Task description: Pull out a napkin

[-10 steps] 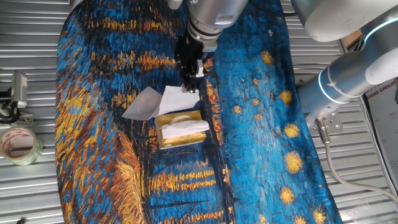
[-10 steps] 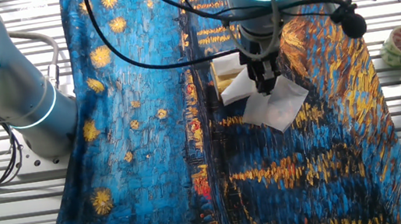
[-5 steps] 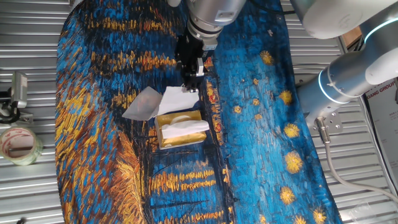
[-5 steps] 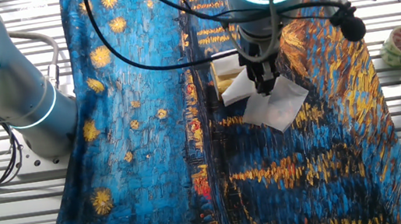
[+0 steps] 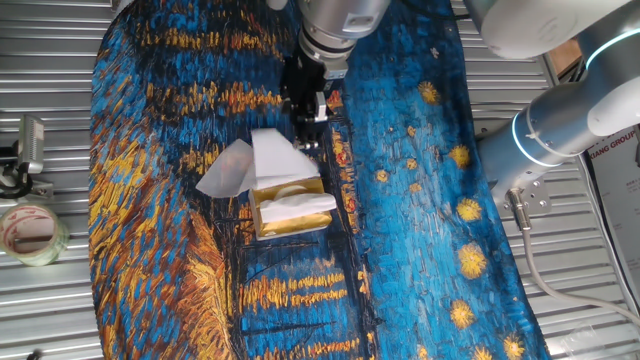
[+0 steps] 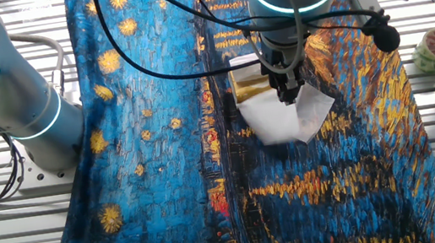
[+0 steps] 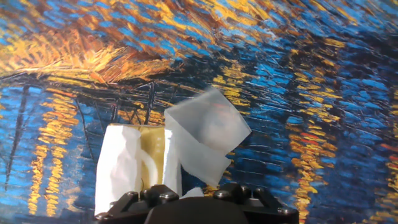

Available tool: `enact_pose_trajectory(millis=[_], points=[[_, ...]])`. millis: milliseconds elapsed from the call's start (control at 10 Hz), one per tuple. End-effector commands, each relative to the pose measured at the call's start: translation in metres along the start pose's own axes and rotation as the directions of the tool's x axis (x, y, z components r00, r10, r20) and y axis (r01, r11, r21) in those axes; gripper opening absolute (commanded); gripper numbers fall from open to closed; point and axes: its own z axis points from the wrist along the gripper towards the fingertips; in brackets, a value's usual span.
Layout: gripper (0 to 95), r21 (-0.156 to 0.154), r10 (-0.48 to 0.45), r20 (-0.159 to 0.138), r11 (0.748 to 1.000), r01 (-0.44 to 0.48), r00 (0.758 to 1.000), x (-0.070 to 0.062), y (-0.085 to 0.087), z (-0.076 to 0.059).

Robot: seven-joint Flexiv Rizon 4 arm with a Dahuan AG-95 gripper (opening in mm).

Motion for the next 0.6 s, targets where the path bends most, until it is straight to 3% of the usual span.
enact_pose_trajectory(millis=[100,400,600], points=[[57.0,-0.001,-0.001,0.000,1.000,0.001,1.000,0.0005,0.0007,-0.0002],[57.0,0.037,0.011,0.000,0.999,-0.011,1.000,0.0019,0.0013,0.0003],[57.0,0.039,0.037,0.007,0.999,-0.037,0.999,0.0019,0.0013,0.0003]])
